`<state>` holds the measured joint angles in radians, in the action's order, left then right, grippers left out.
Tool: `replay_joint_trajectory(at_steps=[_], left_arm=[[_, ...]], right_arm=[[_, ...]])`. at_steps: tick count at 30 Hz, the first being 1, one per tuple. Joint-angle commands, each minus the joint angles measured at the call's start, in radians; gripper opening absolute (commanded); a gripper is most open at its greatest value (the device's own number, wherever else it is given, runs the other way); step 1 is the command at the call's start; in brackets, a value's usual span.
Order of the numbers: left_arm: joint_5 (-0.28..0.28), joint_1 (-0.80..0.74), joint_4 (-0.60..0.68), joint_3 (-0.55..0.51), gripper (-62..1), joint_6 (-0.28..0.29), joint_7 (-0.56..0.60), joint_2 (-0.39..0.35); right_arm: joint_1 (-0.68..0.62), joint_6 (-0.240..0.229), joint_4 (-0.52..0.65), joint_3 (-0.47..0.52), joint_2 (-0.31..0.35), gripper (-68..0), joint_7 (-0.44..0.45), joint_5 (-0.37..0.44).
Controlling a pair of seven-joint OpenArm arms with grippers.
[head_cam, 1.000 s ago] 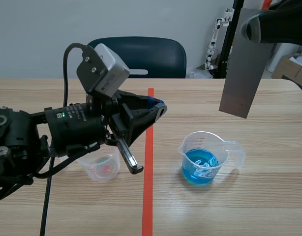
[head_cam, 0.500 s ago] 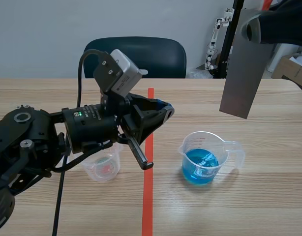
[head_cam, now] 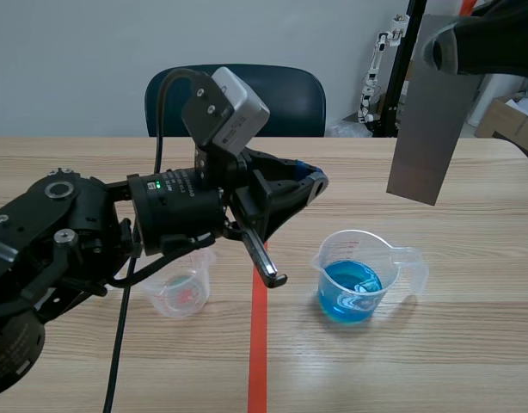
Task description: Do the redox reaction experiment. raise the plate out of the solution
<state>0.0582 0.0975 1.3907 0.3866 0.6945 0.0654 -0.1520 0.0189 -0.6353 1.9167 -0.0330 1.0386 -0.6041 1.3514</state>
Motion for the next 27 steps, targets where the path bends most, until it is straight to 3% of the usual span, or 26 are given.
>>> replay_joint_trajectory(at_steps=[1,27], left_arm=[[0.017,0.006,0.013,0.003,-59.0,0.002,0.020,0.011],[0.006,0.008,0.013,0.034,-59.0,0.002,0.016,0.035]], right_arm=[[0.018,0.000,0.002,0.014,0.006,-66.9,0.018,0.010],[0.017,0.000,0.002,0.014,0.006,-66.9,0.015,0.010]])
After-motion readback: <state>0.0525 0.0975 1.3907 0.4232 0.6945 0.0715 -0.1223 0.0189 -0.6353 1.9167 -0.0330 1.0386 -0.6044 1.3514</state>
